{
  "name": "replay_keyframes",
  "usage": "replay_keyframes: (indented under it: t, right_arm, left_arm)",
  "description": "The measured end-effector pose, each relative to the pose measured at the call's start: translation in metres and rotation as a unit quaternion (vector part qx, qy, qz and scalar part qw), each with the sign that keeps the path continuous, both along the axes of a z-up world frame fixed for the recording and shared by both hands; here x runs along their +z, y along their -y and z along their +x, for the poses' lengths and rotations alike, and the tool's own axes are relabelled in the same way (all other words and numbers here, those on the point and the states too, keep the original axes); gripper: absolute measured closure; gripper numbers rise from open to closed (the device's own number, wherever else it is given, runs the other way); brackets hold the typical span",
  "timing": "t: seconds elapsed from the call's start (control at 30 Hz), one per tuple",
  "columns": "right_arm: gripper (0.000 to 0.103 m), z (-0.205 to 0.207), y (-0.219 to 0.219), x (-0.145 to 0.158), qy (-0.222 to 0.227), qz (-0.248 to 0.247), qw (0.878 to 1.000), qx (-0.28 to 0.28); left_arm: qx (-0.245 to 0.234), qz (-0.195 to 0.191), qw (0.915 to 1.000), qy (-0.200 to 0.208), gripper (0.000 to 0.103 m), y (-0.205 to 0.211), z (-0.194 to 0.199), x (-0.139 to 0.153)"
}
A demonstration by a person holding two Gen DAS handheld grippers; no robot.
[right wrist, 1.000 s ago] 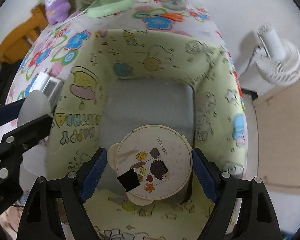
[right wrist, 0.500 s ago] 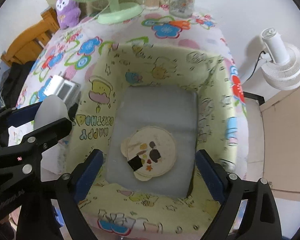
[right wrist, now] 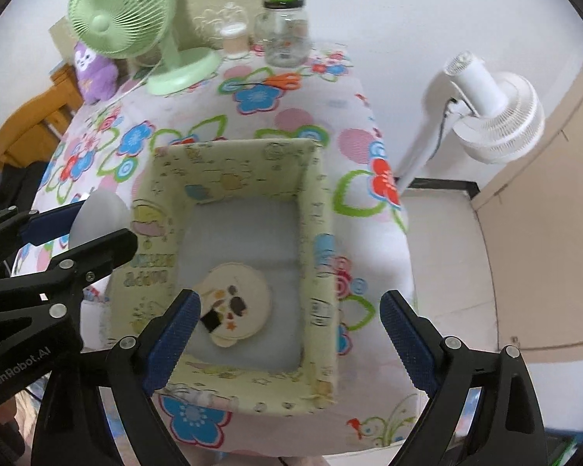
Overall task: Organize rigid objects
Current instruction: 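Lower the round container into the fabric box and open the right gripper, then lower the white ball into the fabric box and open the left gripper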
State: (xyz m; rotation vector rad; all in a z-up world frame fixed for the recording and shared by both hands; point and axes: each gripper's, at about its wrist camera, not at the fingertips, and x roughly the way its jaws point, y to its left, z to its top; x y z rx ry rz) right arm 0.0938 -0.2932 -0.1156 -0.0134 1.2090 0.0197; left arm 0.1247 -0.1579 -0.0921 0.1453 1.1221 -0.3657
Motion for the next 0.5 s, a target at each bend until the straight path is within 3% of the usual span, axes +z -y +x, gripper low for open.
replay_keyframes:
  t: [0.3, 0.5]
  right_arm:
    - [0.008, 0.009, 0.033, -0.008, -0.004, 0.001, 0.999, -0.043]
    - [0.008, 0.022, 0.037, -0.009, 0.003, -0.003, 0.999, -0.041]
  left_arm:
    - [-0.001, 0.006, 0.9998, -0.018, 0.052, 0.017, 0.016, -0.02]
    - [0.002, 0.019, 0.9994, -0.03, 0.052, 0.026, 0.022, -0.033]
